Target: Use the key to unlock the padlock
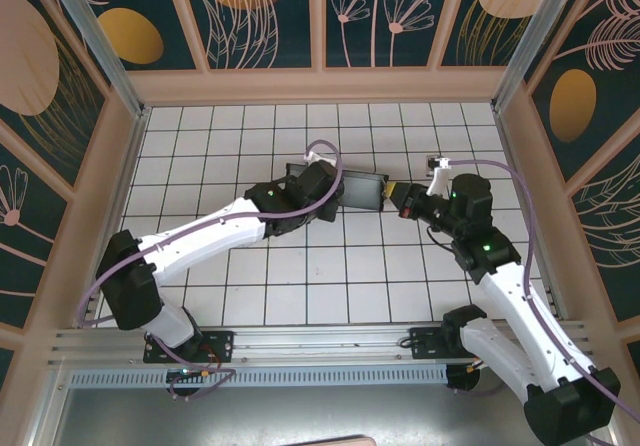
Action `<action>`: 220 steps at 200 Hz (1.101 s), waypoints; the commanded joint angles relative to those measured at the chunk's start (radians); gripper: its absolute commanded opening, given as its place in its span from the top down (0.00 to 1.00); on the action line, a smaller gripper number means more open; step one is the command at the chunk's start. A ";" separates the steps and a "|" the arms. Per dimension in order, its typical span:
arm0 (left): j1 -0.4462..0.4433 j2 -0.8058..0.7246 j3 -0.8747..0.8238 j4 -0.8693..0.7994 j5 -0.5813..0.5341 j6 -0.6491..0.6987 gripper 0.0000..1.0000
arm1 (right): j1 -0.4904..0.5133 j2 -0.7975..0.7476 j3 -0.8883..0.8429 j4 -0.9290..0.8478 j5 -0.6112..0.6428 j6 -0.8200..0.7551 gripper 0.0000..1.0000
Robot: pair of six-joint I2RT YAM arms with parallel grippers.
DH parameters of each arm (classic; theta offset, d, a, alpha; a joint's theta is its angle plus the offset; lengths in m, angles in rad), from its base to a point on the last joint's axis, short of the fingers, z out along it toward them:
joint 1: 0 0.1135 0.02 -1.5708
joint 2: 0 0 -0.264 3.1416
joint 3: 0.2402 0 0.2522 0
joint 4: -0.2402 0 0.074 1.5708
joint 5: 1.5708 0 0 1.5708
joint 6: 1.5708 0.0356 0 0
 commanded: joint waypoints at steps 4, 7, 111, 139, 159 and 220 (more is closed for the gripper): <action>-0.002 0.050 0.087 -0.051 0.018 0.056 0.85 | 0.003 -0.019 0.034 -0.050 0.018 -0.032 1.00; 0.001 0.056 0.094 -0.050 0.021 0.057 0.85 | 0.004 -0.019 0.034 -0.050 0.019 -0.033 1.00; 0.012 0.124 0.239 -0.132 0.057 0.107 0.83 | -0.035 -0.019 0.033 -0.073 -0.001 -0.051 1.00; 0.017 0.032 0.092 -0.105 0.130 0.144 0.76 | -0.036 -0.023 0.019 -0.089 -0.009 -0.050 1.00; 0.018 -0.091 -0.157 0.003 0.220 0.138 0.66 | -0.038 -0.023 0.009 -0.102 -0.007 -0.054 1.00; 0.019 -0.179 -0.806 0.855 0.175 0.240 0.38 | -0.038 0.001 -0.024 -0.078 0.013 -0.051 1.00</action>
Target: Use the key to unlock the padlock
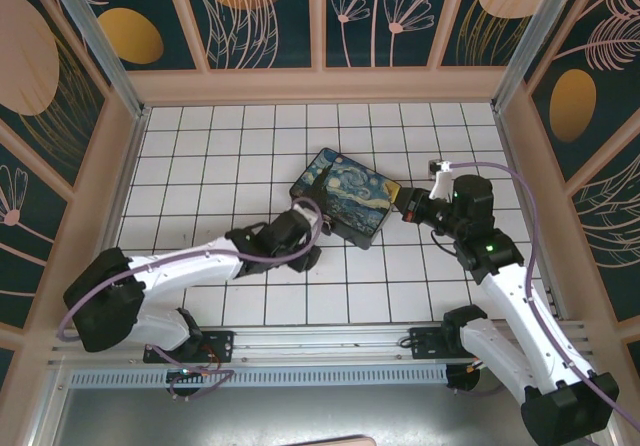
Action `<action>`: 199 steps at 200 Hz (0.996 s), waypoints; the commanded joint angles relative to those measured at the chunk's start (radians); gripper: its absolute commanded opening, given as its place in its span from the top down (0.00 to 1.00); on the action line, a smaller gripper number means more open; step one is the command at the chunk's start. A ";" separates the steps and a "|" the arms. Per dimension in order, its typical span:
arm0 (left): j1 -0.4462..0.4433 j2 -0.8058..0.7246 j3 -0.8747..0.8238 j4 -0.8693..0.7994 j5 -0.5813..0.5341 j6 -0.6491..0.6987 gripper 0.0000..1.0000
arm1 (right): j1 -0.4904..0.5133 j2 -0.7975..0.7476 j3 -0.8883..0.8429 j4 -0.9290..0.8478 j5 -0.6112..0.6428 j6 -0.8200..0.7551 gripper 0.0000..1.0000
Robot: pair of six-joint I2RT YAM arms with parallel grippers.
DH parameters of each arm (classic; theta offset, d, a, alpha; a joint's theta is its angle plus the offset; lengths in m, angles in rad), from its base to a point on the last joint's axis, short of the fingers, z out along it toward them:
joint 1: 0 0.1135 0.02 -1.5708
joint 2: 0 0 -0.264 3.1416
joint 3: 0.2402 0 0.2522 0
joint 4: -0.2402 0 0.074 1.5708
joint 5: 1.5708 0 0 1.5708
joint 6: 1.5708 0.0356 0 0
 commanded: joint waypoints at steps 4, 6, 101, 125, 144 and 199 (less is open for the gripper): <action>0.008 0.049 -0.150 0.507 -0.035 0.069 0.37 | -0.005 0.003 -0.023 0.019 0.020 -0.015 1.00; 0.008 0.062 -0.157 0.530 -0.037 0.074 0.37 | -0.005 0.003 -0.023 0.019 0.022 -0.015 1.00; 0.048 0.400 -0.163 0.965 0.070 0.170 0.33 | -0.003 0.032 -0.062 0.082 0.017 0.005 1.00; 0.068 0.444 -0.149 1.009 0.097 0.170 0.33 | -0.002 0.050 -0.062 0.092 0.015 0.002 1.00; 0.070 0.468 -0.144 1.049 0.098 0.167 0.34 | -0.002 0.064 -0.063 0.100 0.015 0.001 1.00; 0.083 0.561 -0.143 1.175 0.062 0.144 0.36 | 0.003 0.098 -0.055 0.113 0.018 0.001 1.00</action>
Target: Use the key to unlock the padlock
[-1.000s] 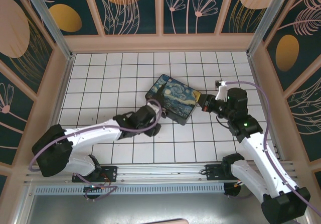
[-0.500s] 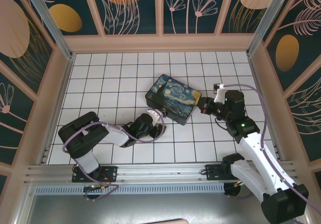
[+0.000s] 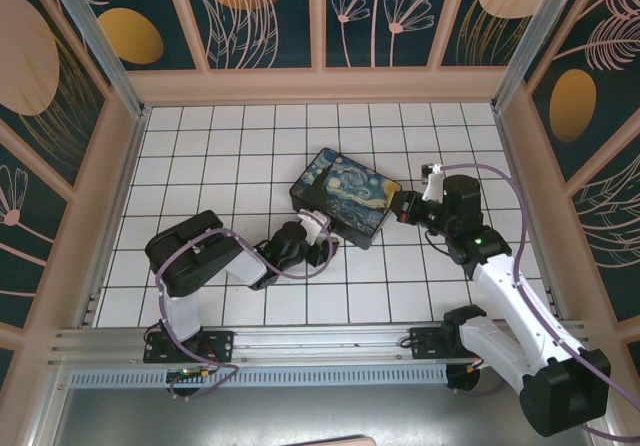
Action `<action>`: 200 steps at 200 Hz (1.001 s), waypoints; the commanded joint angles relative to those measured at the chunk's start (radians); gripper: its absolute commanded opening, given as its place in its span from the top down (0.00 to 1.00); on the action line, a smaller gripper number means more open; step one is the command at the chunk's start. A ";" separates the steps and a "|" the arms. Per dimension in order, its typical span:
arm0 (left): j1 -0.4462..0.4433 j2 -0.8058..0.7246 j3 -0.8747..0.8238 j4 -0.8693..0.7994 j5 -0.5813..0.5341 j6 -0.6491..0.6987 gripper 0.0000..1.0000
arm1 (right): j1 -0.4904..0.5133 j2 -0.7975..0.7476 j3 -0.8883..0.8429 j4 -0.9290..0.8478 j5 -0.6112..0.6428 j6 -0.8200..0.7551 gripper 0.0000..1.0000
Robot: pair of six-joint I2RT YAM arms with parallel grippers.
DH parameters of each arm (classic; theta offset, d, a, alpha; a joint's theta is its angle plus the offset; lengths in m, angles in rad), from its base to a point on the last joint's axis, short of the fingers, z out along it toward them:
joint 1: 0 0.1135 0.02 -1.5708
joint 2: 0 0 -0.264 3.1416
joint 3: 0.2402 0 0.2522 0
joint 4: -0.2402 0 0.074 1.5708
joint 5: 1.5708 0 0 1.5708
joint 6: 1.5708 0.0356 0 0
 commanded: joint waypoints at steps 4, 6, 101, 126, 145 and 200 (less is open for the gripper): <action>0.012 0.058 0.014 0.084 -0.002 -0.008 0.37 | 0.005 0.011 0.004 0.038 0.012 -0.007 1.00; 0.014 0.060 0.016 0.086 -0.004 -0.008 0.37 | 0.005 0.013 0.004 0.039 0.012 -0.007 1.00; 0.028 0.121 0.052 0.147 -0.033 0.003 0.59 | 0.043 0.061 0.019 0.060 0.034 0.001 1.00; 0.028 0.121 0.055 0.147 -0.037 0.003 0.66 | 0.048 0.070 0.014 0.072 0.036 0.003 1.00; 0.028 0.107 0.055 0.140 -0.035 0.006 0.69 | 0.054 0.074 0.012 0.077 0.037 0.007 1.00; 0.029 -0.036 0.051 -0.007 -0.047 -0.014 0.83 | 0.059 0.063 0.018 0.067 0.045 0.005 1.00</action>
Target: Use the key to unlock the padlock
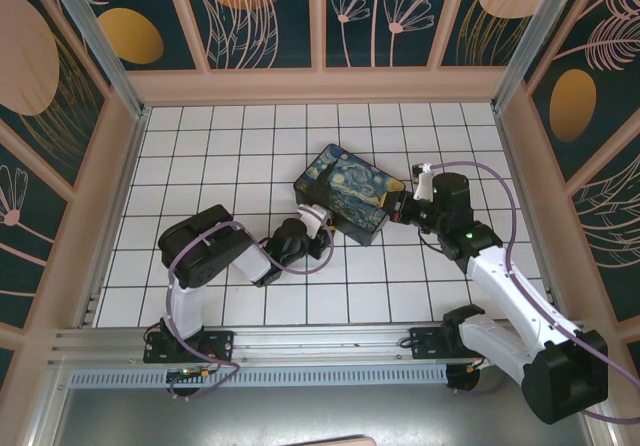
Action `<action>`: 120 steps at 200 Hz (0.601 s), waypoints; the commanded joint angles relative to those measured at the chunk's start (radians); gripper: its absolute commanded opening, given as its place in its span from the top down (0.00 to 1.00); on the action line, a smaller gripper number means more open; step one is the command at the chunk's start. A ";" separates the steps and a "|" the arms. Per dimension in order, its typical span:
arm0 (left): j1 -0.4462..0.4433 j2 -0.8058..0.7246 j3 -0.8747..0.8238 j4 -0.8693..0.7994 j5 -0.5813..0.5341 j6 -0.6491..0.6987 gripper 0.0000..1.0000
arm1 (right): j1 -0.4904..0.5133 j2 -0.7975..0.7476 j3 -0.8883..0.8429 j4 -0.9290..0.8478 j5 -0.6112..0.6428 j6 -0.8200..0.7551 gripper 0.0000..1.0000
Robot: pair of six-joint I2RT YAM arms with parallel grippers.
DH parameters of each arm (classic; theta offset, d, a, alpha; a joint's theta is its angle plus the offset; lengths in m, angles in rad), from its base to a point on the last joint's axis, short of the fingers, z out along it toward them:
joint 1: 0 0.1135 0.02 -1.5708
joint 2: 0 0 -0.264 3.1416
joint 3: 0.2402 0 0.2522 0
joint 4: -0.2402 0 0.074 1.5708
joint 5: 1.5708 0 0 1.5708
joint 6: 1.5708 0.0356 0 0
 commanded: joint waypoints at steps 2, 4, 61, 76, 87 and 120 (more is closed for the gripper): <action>0.004 -0.103 0.012 -0.089 -0.015 -0.017 0.83 | 0.010 -0.008 0.018 0.027 0.024 0.003 1.00; 0.003 -0.109 0.014 -0.098 -0.016 -0.017 0.83 | 0.010 -0.009 0.018 0.026 0.026 0.003 1.00; -0.005 -0.318 -0.010 -0.306 -0.027 -0.037 0.87 | -0.004 0.001 0.034 -0.012 0.079 -0.023 1.00; -0.010 -0.384 -0.004 -0.406 -0.025 -0.052 0.87 | -0.016 0.003 0.044 -0.019 0.075 -0.029 1.00; -0.012 -0.432 0.011 -0.498 -0.015 -0.066 0.88 | -0.025 0.003 0.056 -0.027 0.073 -0.034 1.00; -0.012 -0.559 0.090 -0.792 0.046 -0.105 0.88 | -0.056 -0.004 0.096 -0.064 0.063 -0.046 1.00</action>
